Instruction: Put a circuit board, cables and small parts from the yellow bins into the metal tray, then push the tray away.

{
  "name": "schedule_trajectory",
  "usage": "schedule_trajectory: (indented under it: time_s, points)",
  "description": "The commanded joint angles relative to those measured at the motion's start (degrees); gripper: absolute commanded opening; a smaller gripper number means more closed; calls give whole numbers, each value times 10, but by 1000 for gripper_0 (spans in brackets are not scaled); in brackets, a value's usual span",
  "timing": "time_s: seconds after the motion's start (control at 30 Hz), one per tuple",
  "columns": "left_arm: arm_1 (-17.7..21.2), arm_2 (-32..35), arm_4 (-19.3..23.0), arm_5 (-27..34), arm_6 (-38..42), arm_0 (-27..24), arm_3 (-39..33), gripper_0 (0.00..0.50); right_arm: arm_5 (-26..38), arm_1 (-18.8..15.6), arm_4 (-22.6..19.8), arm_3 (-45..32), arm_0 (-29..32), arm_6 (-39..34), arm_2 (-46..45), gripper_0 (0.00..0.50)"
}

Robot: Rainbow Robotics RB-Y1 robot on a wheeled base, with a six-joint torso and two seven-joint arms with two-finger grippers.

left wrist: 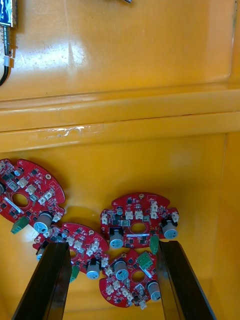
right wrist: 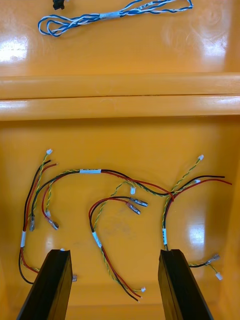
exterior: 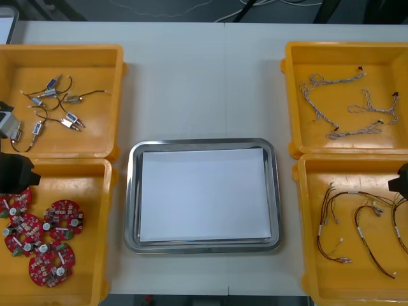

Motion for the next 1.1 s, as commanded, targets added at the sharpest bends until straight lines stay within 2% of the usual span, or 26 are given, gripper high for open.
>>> schedule_trajectory:
  time_s: [0.03, 1.1]
  points:
    - [1, -1, 0, 3, -11, -13, -20, 500, 2, -20, 0, -16, 5, 29, 2, 500]
    - [1, -1, 0, 3, -11, -13, -20, 500, 2, -20, 0, -16, 5, 29, 2, 500]
